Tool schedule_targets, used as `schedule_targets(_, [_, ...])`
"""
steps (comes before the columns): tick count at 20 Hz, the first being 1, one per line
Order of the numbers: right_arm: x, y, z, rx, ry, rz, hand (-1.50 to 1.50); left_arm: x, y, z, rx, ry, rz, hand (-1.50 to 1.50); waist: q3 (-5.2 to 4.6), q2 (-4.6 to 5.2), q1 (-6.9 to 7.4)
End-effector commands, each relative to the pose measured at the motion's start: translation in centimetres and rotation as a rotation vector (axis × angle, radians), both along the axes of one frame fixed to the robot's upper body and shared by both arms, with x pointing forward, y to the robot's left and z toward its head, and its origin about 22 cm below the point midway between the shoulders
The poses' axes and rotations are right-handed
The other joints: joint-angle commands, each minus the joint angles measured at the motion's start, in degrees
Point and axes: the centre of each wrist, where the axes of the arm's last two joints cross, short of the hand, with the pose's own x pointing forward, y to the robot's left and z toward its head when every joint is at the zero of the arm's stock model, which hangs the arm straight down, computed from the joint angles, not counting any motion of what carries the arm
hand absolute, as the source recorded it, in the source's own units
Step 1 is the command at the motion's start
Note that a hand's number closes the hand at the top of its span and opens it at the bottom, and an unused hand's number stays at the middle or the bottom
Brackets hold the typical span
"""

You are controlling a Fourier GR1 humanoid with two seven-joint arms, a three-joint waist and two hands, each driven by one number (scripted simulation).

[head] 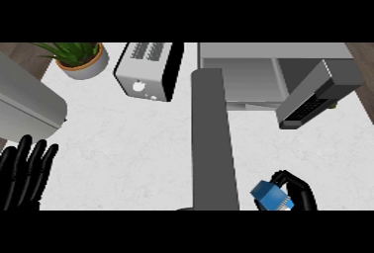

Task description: Pick up the milk, place it into the microwave and close the microwave

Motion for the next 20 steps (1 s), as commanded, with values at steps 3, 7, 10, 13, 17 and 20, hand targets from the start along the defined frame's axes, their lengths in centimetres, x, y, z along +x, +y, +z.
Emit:
schedule_targets(3, [4.0,2.5,3.7,0.007,-0.089,0.016,1.5,1.6,1.3,-0.9,-0.017,0.008,0.024,-1.5,-0.05,0.0,-0.25])
schedule_targets(7, [3.9,4.2,5.2,-0.025,-0.127,-0.012,1.5,-0.2,0.7,0.1,-0.01,0.012,0.04,-1.5,-0.03,-0.05,-0.11])
schedule_targets(10, [7.5,4.9,6.7,-0.064,-0.132,-0.014,1.5,0.5,3.0,-1.5,-0.012,0.015,0.023,-1.5,-0.04,0.0,0.1])
schedule_targets(13, [9.2,8.7,8.5,-0.105,-0.125,-0.008,1.5,1.1,1.4,0.3,-0.005,0.021,0.019,-1.5,-0.01,0.02,0.03])
schedule_targets(17, [13.6,9.4,10.8,-0.197,-0.094,-0.074,1.5,0.7,2.7,-1.3,-0.009,0.027,0.027,-1.5,-0.03,0.11,0.48])
schedule_targets(20, [15.5,9.7,10.9,-0.247,-0.032,-0.151,1.5,0.6,3.8,-1.7,0.02,0.038,0.012,-1.5,-0.02,0.25,0.84])
